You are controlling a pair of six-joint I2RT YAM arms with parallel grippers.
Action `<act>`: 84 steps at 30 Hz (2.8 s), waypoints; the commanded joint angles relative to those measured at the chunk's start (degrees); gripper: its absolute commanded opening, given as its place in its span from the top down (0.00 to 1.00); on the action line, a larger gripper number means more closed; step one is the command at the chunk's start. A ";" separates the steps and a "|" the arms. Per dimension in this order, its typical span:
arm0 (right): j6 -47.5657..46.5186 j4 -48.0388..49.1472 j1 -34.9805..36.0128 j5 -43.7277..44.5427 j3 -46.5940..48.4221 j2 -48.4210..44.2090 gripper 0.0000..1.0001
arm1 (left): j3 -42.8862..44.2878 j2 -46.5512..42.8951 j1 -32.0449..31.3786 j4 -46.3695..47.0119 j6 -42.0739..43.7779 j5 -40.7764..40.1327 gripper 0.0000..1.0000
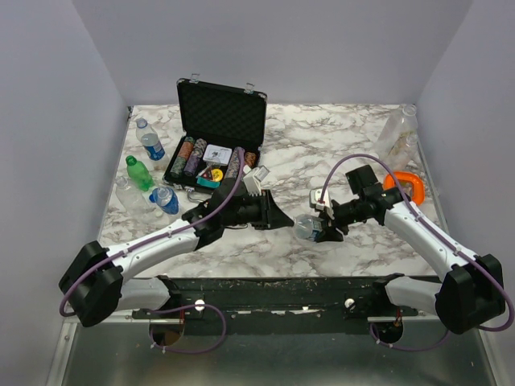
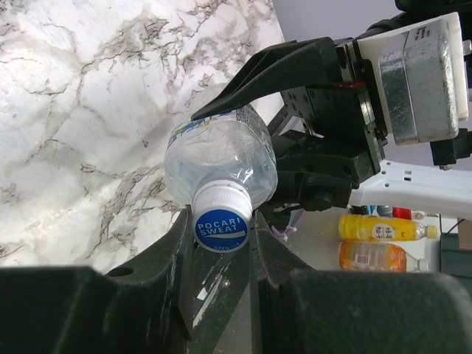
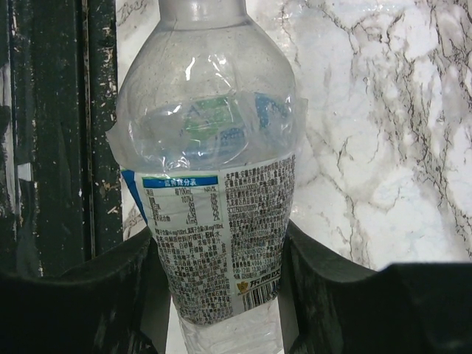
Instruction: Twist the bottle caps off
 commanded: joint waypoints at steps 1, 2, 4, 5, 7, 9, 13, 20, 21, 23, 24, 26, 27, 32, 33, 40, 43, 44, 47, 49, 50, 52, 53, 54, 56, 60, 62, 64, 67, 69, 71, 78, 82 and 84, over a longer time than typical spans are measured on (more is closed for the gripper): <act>-0.86 -3.85 -0.03 0.30 0.28 -0.46 0.71 | 0.03 1.80 1.98 4.27 -1.94 -1.00 0.90; -0.86 -3.85 -0.03 0.21 0.37 -0.38 0.71 | 0.20 2.33 1.98 4.80 -1.85 -0.82 0.87; -0.78 -3.94 -0.03 0.21 0.37 -0.46 0.71 | 0.38 3.38 2.07 5.42 -1.94 -0.39 0.79; -0.78 -3.94 0.05 0.21 0.28 -0.46 0.71 | 0.82 3.91 1.98 5.50 -1.77 -0.03 0.74; -0.86 -3.85 -0.03 0.29 0.37 -0.46 0.71 | 1.08 4.27 2.07 5.51 -1.41 0.32 0.64; -0.95 -3.85 -0.03 0.38 0.28 -0.38 0.71 | 1.26 3.83 1.98 5.16 -0.63 0.41 0.54; -0.86 -3.85 -0.03 0.38 0.28 -0.20 0.71 | 1.96 0.76 1.98 2.87 3.67 -0.21 0.30; -0.87 -4.11 -0.03 0.12 0.54 -0.20 0.71 | 4.51 -4.86 2.07 -7.84 20.52 -2.49 0.14; -0.86 -4.03 -0.03 0.12 0.54 -0.29 0.71 | 3.82 -6.44 1.98 -8.03 23.87 -1.97 0.08; -0.78 -4.03 -0.03 0.03 0.54 -0.29 0.71 | 0.49 -10.13 1.98 -3.83 30.03 -0.13 0.01; -0.78 -4.11 -0.03 -0.06 0.63 -0.20 0.71 | -1.62 -12.32 1.98 -0.68 33.01 1.10 0.01; -1.04 -4.29 -0.03 -0.41 0.72 -0.11 0.71 | -5.75 -15.67 1.98 6.35 39.34 5.57 0.01; -1.04 -4.29 -0.03 -0.41 0.72 -0.11 0.72 | -7.25 -16.81 1.89 9.17 43.28 7.77 0.01; -0.86 -4.29 -0.03 -0.50 0.63 -0.38 0.71 | -8.85 -17.18 0.67 11.48 63.41 17.89 0.02; -0.86 -4.38 -0.03 -0.50 0.63 -0.38 0.71 | -9.11 -16.65 0.66 11.66 66.06 18.86 0.02; -1.04 -4.29 -0.03 -0.50 0.63 -0.20 0.71 | -5.69 -9.01 -0.74 7.79 72.33 19.74 0.09; -1.04 -4.38 0.05 -0.50 0.63 -0.20 0.71 | -3.93 -5.67 -1.10 7.44 72.42 19.48 0.11; -1.04 -4.38 -0.03 -0.50 0.63 -0.11 0.71 | -3.23 -4.53 -1.18 7.53 72.50 19.83 0.12; -1.04 -4.38 -0.03 -0.41 0.63 -0.20 0.71 | -1.64 -1.72 -1.62 7.26 72.42 20.18 0.16; -1.04 -4.38 -0.03 -0.41 0.63 -0.20 0.71 | -0.76 -0.57 -1.71 7.00 72.33 19.83 0.19; -1.04 -4.29 -0.03 -0.32 0.63 -0.20 0.71 | -0.50 -0.22 -1.80 6.74 72.33 19.66 0.20; -1.04 -4.38 -0.03 -0.41 0.54 -0.29 0.71 | 0.03 0.49 -1.89 5.77 72.42 19.48 0.23; -1.13 -4.38 -0.03 -0.41 0.63 -0.20 0.71 | 0.38 0.92 -1.89 5.25 72.50 19.22 0.25; -1.21 -4.38 -0.03 -0.41 0.63 -0.20 0.71 | 0.64 1.45 -1.89 4.63 72.59 19.04 0.27; -1.21 -4.38 0.05 -0.41 0.54 -0.20 0.71 | 1.26 1.98 -1.89 3.31 72.85 18.78 0.29; -1.22 -4.38 0.05 -0.41 0.54 -0.20 0.71 | 2.14 3.12 -1.98 1.73 73.21 17.81 0.35; -1.22 -4.38 -0.03 -0.41 0.63 -0.20 0.71 | 2.66 3.48 -1.98 1.03 73.21 17.46 0.38; -1.13 -4.38 -0.03 -0.41 0.63 -0.29 0.71 | 3.02 3.92 -1.98 0.50 73.21 17.46 0.42; -1.13 -4.38 -0.03 -0.32 0.63 -0.37 0.71 | 3.63 4.27 -1.98 -0.12 72.51 17.28 0.55; -1.13 -4.38 0.05 -0.23 0.63 -0.38 0.71 | 4.51 4.27 -1.98 -1.00 71.37 17.20 0.74; -1.13 -4.29 -0.03 -0.15 0.54 -0.38 0.71 | 4.51 3.92 -1.98 -0.65 68.91 17.11 0.85; -1.13 -4.29 -0.03 -0.06 0.54 -0.46 0.71 | 4.42 2.43 -1.45 -0.29 50.83 13.34 1.00; -1.13 -4.29 -0.03 -0.06 0.54 -0.46 0.71 | 5.21 2.16 -0.66 -3.01 36.06 8.15 1.00; -1.13 -4.29 -0.03 -0.14 0.54 -0.55 0.71 | 5.65 2.51 0.30 -3.64 27.90 8.84 1.00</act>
